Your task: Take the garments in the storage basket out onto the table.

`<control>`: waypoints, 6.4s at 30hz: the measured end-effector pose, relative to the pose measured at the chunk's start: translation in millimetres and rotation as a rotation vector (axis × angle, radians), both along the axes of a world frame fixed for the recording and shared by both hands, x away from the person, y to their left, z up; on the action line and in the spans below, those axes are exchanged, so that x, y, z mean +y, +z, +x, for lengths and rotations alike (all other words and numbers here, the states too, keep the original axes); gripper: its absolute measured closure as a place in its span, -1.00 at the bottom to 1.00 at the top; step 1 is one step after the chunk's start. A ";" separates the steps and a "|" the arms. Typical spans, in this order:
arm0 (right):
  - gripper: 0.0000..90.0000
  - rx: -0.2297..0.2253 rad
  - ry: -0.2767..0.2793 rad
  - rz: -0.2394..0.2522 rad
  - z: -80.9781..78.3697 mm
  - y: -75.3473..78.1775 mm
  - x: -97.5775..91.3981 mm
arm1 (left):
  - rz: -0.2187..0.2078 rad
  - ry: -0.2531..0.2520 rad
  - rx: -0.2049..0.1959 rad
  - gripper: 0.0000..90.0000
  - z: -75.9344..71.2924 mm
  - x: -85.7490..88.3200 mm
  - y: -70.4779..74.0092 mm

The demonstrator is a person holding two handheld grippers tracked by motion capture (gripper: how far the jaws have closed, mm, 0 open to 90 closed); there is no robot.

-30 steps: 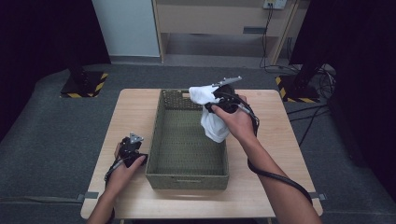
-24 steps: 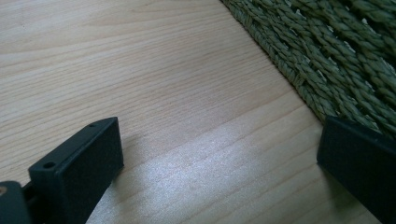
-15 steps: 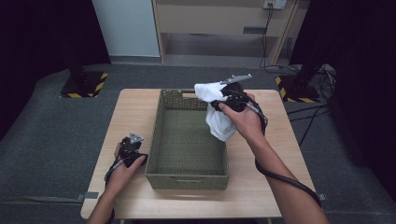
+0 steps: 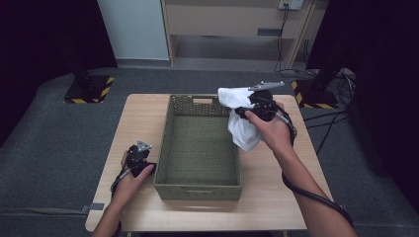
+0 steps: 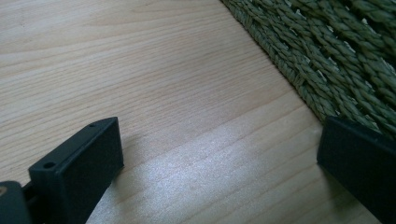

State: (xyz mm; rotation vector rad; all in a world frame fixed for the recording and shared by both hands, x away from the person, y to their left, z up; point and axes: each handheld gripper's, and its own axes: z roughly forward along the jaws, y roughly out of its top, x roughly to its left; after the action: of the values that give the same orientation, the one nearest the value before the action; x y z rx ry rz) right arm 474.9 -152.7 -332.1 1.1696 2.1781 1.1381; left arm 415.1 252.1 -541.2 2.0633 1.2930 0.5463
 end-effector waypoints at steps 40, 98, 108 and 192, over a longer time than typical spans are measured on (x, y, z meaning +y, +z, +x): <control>0.11 0.027 -0.123 0.039 -6.4 -24.8 -70.2 | 0.000 0.000 0.000 -1.00 0.0 0.0 0.0; 0.12 0.095 -0.332 -0.023 87.6 -94.9 -74.1 | 0.000 -0.001 0.000 -1.00 0.1 0.1 0.0; 0.12 0.114 -0.347 -0.035 96.1 -102.6 -75.0 | 0.000 -0.003 0.000 -1.00 0.3 0.2 0.0; -0.91 0.235 -0.382 -0.070 138.5 -158.8 -60.3 | 0.001 -0.009 0.001 -1.00 0.9 0.4 0.1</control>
State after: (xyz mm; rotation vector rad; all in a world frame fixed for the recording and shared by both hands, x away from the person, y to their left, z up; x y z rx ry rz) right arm 613.5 -213.0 -490.9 1.6683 2.0131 0.7895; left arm 416.1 252.5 -541.1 2.0689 1.2840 0.5426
